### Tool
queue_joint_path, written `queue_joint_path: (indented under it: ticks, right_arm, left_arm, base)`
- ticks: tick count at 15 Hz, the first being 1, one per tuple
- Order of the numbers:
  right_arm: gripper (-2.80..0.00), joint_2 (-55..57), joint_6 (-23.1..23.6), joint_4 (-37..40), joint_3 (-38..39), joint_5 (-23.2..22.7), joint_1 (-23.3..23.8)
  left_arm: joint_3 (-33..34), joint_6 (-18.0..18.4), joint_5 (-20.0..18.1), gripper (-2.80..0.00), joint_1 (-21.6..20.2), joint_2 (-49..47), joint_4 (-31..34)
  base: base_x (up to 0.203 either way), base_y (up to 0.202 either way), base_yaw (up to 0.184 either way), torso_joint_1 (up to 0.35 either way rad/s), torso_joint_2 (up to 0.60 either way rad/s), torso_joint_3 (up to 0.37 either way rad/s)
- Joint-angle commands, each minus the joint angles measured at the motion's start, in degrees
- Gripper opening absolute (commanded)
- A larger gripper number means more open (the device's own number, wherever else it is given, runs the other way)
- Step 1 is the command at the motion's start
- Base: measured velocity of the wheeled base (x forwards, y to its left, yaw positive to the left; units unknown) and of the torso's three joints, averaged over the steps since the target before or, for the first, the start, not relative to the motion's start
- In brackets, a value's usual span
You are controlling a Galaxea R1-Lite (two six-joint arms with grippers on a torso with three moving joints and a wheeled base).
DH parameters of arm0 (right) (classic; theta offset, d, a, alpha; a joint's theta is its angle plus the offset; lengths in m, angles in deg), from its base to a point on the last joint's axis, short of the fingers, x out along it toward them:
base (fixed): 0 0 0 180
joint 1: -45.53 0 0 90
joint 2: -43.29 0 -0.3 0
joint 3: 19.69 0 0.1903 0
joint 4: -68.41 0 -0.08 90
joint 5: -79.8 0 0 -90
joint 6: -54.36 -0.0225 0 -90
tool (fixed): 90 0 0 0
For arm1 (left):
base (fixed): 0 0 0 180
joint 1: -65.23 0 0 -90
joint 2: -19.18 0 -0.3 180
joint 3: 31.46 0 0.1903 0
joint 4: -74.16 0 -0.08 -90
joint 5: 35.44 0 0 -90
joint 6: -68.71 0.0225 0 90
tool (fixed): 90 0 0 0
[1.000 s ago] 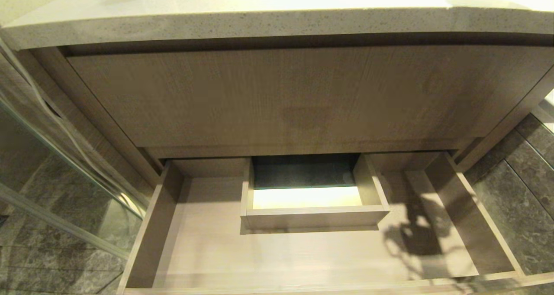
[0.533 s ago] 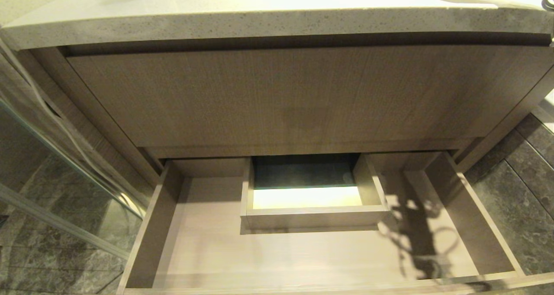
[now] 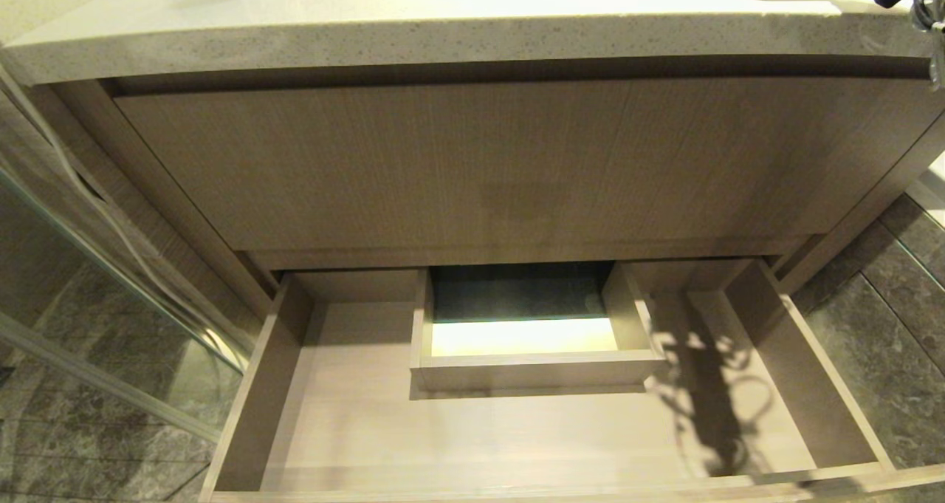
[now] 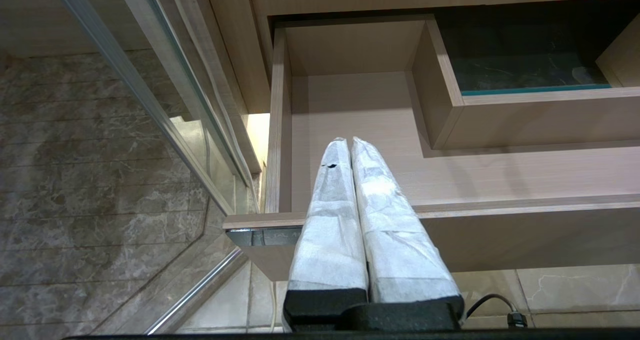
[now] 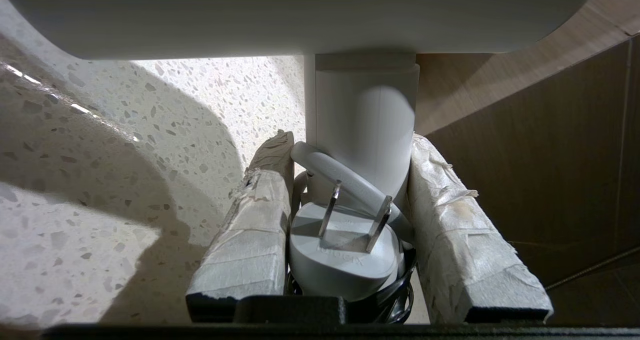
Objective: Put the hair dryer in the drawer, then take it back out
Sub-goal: Place it on the countertop
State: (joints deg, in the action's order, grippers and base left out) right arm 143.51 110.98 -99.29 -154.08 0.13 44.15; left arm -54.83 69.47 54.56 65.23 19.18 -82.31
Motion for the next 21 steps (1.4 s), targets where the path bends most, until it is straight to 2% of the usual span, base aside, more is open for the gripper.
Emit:
queue_joint_path:
  ticks: [1,21]
  right_arm:
    - [-2.80,0.39,0.25,0.08,0.01,0.05,-0.03]
    - [-2.80,-3.18,0.25,3.02,0.98,0.49,-0.20]
  left_arm:
    - [0.00,0.03,0.00,-2.80,0.00,0.00,0.02]
    - [0.00,0.03,0.00,-2.80,0.00,0.00,0.02]
  base:
    - [0.000,0.000,0.000,0.000,0.00,0.000]
    - [0.000,0.000,0.000,0.000,0.00,0.000]
